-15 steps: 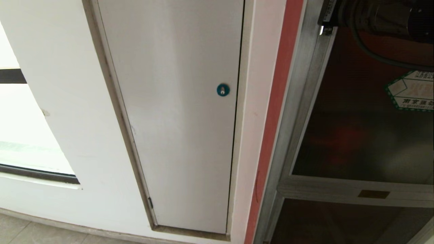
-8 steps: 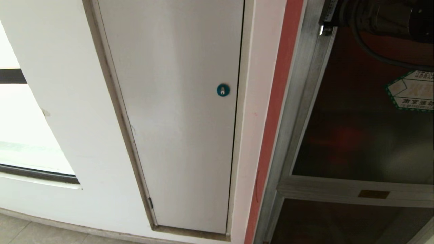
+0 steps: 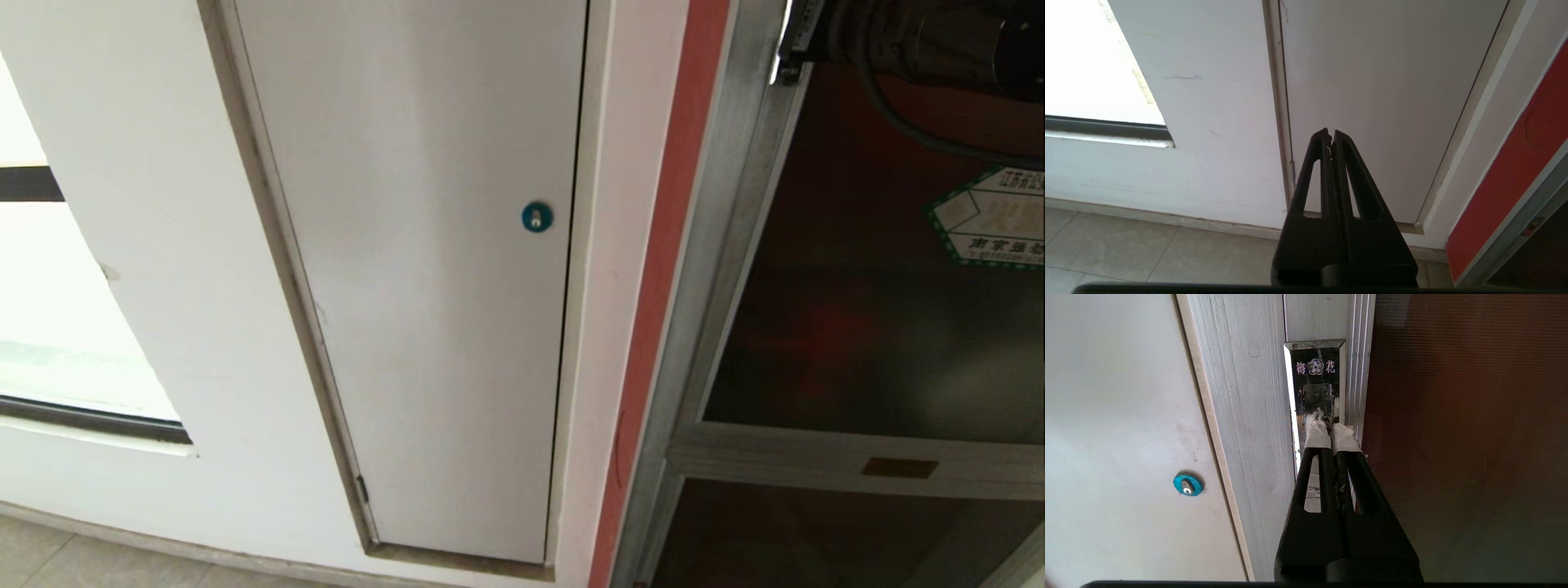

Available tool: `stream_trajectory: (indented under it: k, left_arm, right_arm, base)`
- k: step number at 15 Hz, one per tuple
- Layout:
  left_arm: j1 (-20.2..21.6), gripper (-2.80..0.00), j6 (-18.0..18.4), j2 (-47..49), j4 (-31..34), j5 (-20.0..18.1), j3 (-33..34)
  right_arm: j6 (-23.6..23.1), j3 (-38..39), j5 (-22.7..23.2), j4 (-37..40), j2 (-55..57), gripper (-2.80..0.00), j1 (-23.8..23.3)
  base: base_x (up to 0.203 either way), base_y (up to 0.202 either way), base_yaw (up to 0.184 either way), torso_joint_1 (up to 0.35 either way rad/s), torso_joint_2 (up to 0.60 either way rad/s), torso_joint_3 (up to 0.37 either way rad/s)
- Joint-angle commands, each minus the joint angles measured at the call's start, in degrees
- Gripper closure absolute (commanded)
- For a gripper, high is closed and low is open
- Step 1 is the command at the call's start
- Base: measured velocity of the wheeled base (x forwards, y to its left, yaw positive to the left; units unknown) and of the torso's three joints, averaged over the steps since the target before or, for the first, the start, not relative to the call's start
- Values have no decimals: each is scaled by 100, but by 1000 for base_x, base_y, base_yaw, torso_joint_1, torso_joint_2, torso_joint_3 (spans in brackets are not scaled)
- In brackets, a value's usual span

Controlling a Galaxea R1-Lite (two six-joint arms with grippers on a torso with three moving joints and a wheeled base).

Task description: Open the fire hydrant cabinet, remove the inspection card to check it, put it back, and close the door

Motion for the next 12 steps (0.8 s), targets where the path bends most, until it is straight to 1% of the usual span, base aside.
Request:
stream_trajectory:
  k: [1, 5, 12]
  left_arm:
    - [2, 0, 2, 6, 1, 0, 9]
    - [2, 0, 2, 6, 1, 0, 9]
    - [2, 0, 2, 6, 1, 0, 9]
  right_arm:
    - [-1, 3, -9, 5, 8, 0, 6]
    - [8, 14, -9, 5, 8, 0, 6]
    - [25, 293, -4, -5, -50, 0, 6]
  base:
    - [0, 0, 0, 0, 0, 0]
    - [0, 0, 0, 0, 0, 0]
    - [0, 0, 0, 0, 0, 0]
